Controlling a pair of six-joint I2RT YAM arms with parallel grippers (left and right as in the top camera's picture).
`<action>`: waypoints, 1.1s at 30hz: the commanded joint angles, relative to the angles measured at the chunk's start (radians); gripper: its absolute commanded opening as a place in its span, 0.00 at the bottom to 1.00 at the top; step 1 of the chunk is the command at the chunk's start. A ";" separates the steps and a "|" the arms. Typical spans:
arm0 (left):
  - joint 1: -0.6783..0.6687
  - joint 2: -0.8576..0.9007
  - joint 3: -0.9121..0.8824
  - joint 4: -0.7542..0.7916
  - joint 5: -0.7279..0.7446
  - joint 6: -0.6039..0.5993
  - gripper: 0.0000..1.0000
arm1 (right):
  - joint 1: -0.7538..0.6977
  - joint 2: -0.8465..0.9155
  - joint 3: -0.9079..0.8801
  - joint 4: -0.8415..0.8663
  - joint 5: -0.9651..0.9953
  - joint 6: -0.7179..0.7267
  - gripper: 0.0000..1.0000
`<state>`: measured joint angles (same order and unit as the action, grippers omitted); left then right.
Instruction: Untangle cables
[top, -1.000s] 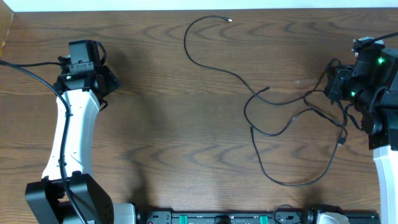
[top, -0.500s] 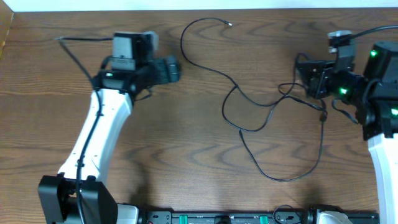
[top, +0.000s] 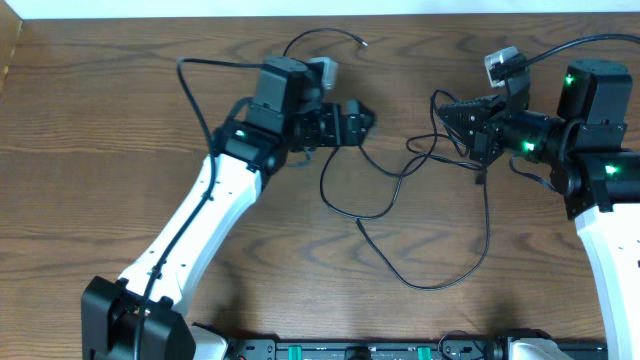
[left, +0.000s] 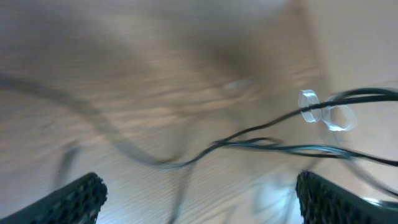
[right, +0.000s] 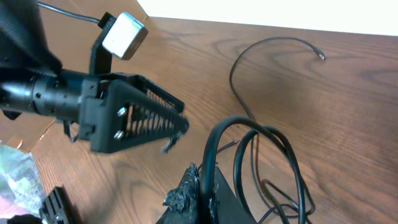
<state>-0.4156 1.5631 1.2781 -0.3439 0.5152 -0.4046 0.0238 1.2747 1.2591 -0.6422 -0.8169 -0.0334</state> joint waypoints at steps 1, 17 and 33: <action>-0.035 -0.022 0.002 0.080 0.156 -0.049 0.97 | 0.004 0.003 0.002 0.008 -0.064 0.003 0.01; -0.126 -0.019 0.002 0.191 0.043 -0.092 0.97 | 0.002 0.003 0.002 0.158 -0.385 0.245 0.01; -0.179 0.003 0.002 0.338 -0.094 -0.204 0.97 | 0.020 -0.001 0.002 0.255 -0.555 0.345 0.01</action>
<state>-0.5667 1.5616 1.2778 -0.0238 0.4870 -0.5991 0.0250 1.2755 1.2591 -0.3950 -1.3060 0.2878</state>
